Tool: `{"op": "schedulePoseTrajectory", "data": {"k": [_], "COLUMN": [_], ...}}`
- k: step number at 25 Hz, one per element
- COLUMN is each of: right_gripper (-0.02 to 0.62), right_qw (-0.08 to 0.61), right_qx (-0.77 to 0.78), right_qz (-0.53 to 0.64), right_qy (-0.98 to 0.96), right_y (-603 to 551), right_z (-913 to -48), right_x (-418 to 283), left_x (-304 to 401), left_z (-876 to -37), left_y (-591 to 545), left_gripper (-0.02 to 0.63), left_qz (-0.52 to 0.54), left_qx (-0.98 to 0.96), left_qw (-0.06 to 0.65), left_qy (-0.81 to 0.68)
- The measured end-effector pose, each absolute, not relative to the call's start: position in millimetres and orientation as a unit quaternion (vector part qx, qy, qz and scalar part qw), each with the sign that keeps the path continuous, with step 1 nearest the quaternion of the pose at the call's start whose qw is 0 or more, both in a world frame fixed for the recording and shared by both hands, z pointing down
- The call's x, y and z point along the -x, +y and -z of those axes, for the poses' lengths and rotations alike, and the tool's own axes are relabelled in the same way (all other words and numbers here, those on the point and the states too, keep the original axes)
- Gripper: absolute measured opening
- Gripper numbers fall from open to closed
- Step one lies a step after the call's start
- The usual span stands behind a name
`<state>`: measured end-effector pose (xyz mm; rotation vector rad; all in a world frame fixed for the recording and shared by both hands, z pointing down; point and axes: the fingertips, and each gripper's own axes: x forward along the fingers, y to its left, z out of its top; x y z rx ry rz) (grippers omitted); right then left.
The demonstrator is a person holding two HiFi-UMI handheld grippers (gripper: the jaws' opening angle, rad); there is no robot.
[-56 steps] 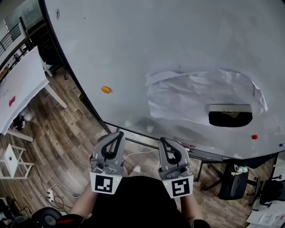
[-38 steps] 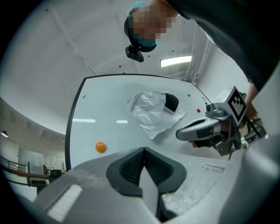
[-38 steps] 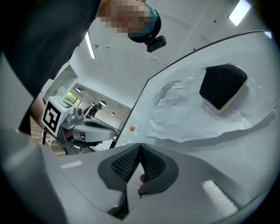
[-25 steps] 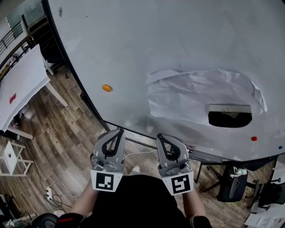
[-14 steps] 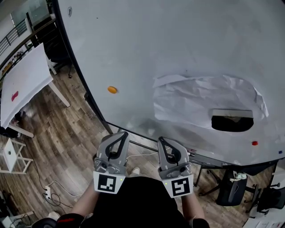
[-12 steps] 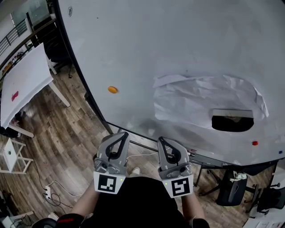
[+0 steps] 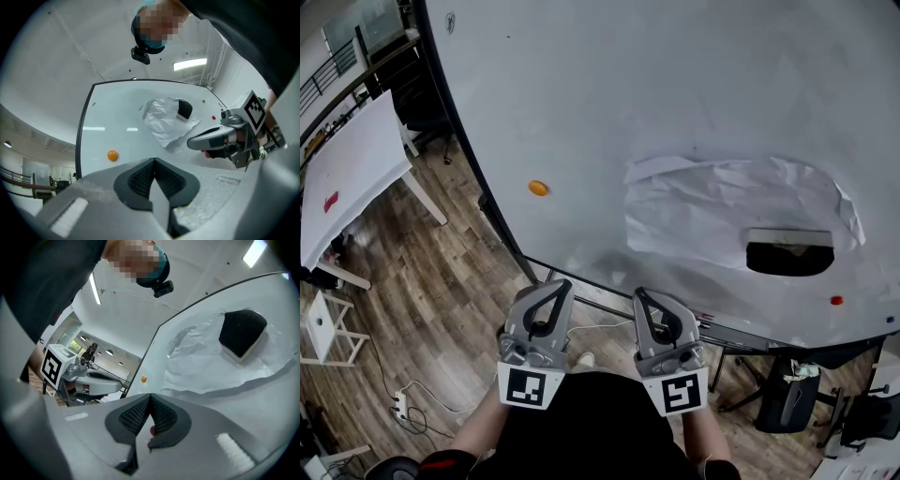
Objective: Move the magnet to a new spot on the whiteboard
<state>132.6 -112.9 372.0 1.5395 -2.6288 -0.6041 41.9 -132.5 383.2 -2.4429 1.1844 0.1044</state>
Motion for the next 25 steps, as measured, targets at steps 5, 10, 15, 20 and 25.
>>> {"op": "schedulePoseTrajectory", "data": {"k": [5, 10, 15, 20, 25], "right_gripper": [0.002, 0.002, 0.002, 0.002, 0.002], "right_qw": [0.016, 0.017, 0.019, 0.019, 0.024], "right_qx": [-0.496, -0.496, -0.493, -0.491, -0.485], "right_qz": [0.195, 0.199, 0.201, 0.203, 0.206], "right_qy": [-0.846, -0.845, -0.846, -0.847, -0.850], "right_y": [-110, -109, -106, -104, -100], "right_z": [-371, -369, -369, -369, -370], "right_x": [-132, -131, -130, -128, -126], "left_x": [-41, -42, -42, -42, -39], "left_z": [-384, -382, -382, -383, -384], "left_y": [-131, -127, -123, -120, -116], "left_gripper": [0.002, 0.002, 0.002, 0.002, 0.003], "left_qz": [-0.037, -0.040, -0.040, -0.037, -0.037], "left_qx": [0.880, 0.882, 0.882, 0.883, 0.882], "left_qw": [0.210, 0.211, 0.214, 0.215, 0.214], "left_qy": [0.424, 0.420, 0.417, 0.416, 0.419]}}
